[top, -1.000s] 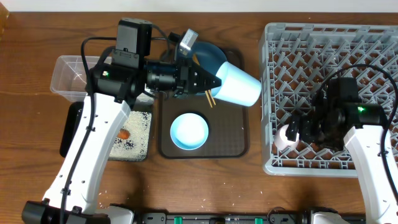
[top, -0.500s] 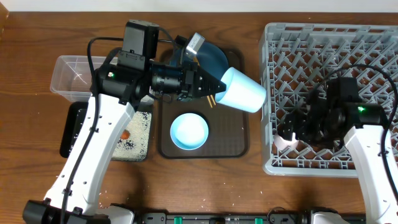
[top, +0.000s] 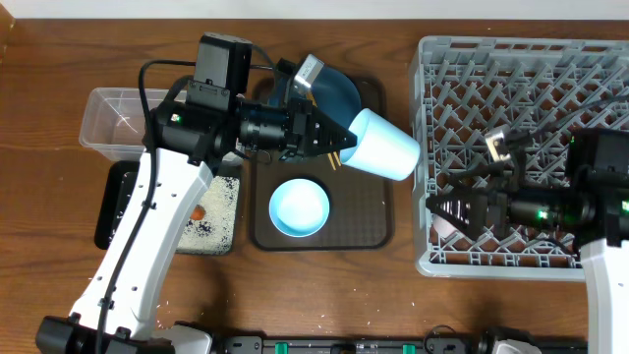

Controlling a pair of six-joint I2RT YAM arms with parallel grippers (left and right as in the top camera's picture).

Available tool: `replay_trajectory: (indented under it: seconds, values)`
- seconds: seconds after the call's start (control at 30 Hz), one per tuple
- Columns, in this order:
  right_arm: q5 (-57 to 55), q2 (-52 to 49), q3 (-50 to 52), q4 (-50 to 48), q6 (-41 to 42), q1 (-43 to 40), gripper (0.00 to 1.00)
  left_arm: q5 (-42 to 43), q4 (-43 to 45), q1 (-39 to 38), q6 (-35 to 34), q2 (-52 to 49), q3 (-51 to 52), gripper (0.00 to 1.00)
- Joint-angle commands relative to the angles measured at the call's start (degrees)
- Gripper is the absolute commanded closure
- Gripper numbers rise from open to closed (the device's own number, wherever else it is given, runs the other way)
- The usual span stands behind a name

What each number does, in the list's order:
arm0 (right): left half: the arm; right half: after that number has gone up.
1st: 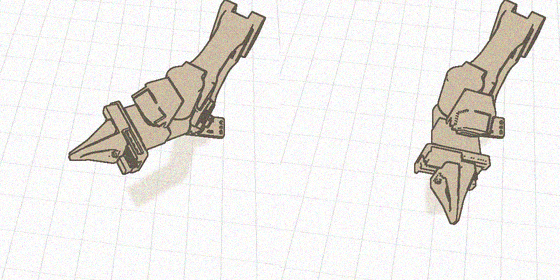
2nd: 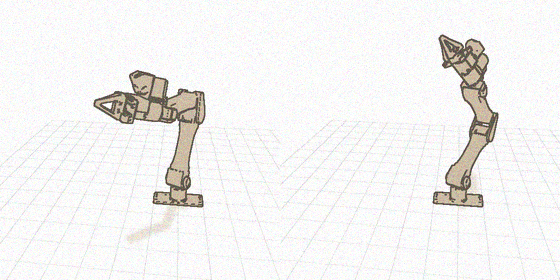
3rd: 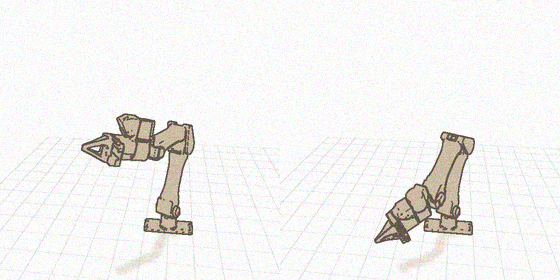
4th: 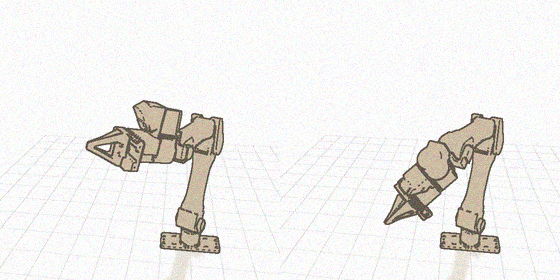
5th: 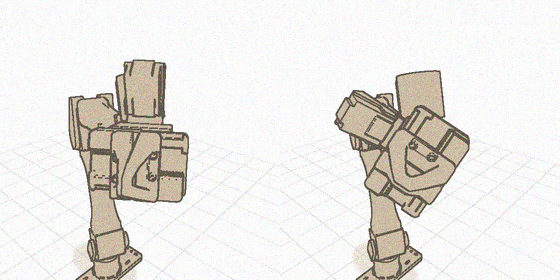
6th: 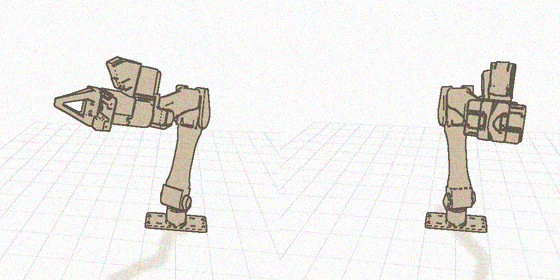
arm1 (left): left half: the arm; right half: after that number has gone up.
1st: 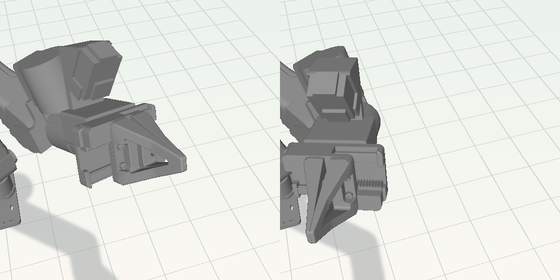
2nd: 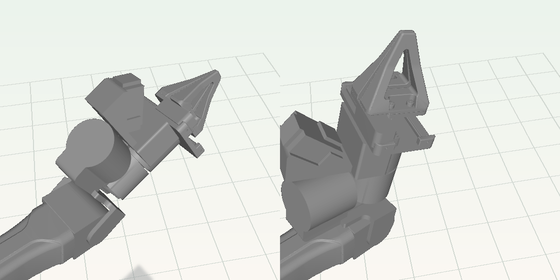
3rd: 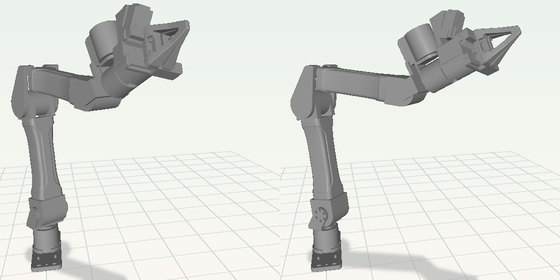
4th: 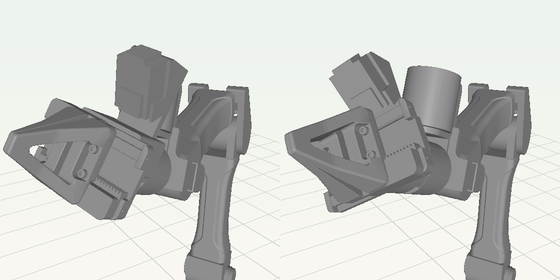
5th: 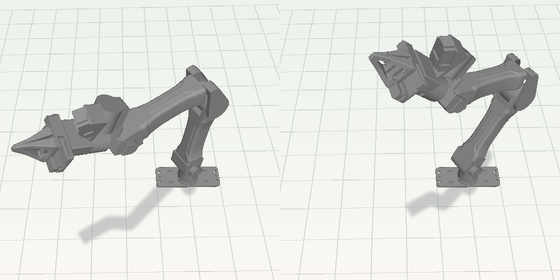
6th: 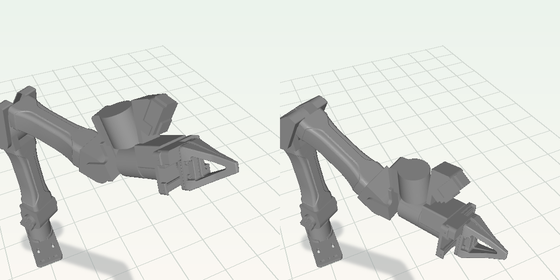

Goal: Sort waste into correct bins and load items into the dishwasher rack
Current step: 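Bring the right gripper to the light-blue cup and grasp its base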

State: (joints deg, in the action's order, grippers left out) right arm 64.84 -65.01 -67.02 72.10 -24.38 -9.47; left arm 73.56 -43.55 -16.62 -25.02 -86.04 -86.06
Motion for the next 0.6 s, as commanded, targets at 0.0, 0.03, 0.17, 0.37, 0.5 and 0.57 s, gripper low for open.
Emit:
replay_trajectory:
  seconds: [0.0,0.03,0.17,0.37,0.5,0.57]
  values:
    - [10.4,1.8,-1.0,-0.2,-7.0,-0.4,0.01,1.0,-0.4,0.0,1.2,0.9,-0.4,0.94]
    - [12.0,2.3,-1.0,-0.6,-7.4,-0.4,0.01,1.0,-0.6,0.0,1.2,0.9,-0.4,0.94]
    - [13.9,3.0,-1.0,-2.1,-7.6,-0.3,0.01,1.0,-2.4,-0.2,1.2,0.9,-0.4,0.94]
    - [18.8,2.9,-0.9,-2.3,-11.8,1.1,0.01,1.0,-2.7,-1.7,1.2,0.9,-0.4,0.94]
    - [19.2,2.9,-0.9,-3.1,-11.7,1.8,0.01,1.5,-2.7,-3.7,0.7,0.9,-0.4,0.94]
    - [17.8,2.9,-0.8,-3.1,-11.7,2.2,0.01,2.9,-2.6,-5.0,0.8,0.9,-0.4,0.94]
